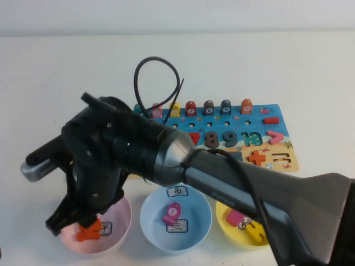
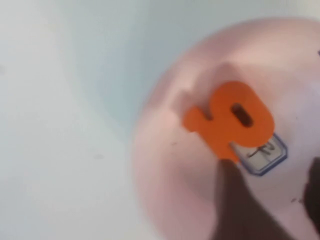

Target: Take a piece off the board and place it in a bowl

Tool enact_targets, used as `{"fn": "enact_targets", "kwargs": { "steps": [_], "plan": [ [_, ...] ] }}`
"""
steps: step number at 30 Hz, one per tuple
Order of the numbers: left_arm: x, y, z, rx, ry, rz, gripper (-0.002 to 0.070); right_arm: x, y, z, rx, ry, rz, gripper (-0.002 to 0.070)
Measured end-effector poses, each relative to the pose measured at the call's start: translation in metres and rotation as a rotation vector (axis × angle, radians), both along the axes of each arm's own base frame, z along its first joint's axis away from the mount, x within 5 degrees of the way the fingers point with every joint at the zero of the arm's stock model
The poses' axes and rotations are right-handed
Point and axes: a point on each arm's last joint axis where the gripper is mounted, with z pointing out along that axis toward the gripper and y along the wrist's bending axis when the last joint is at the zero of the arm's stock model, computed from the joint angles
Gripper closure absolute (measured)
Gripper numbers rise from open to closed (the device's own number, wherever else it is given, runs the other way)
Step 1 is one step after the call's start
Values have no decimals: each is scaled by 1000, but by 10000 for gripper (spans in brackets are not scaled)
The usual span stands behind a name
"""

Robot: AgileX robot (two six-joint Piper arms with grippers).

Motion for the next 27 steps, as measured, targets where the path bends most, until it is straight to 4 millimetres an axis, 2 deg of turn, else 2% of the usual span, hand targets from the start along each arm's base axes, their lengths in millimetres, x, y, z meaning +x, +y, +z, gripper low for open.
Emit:
{"fn": "enact_targets", "kwargs": {
  "steps": [6,9,13,15,17,23,27],
  "plan": [
    [0,0,0,0,0,0,678,-11,-10,49,104,-20,38,616],
    [0,0,0,0,0,0,679,-15,-18,71,137,-47,47,671],
    [0,0,0,0,0,0,678,-20,-33,91,139,-91,48,687],
    [0,0,0,0,0,0,678,-22,-42,94,112,-109,43,689],
    [0,0,0,0,0,0,678,-22,-55,96,67,-146,4,690],
    [0,0,0,0,0,0,678,-30,-96,84,-91,-207,-41,691],
    [0,0,0,0,0,0,679,-44,-123,94,-95,-197,-64,691]
  ]
}}
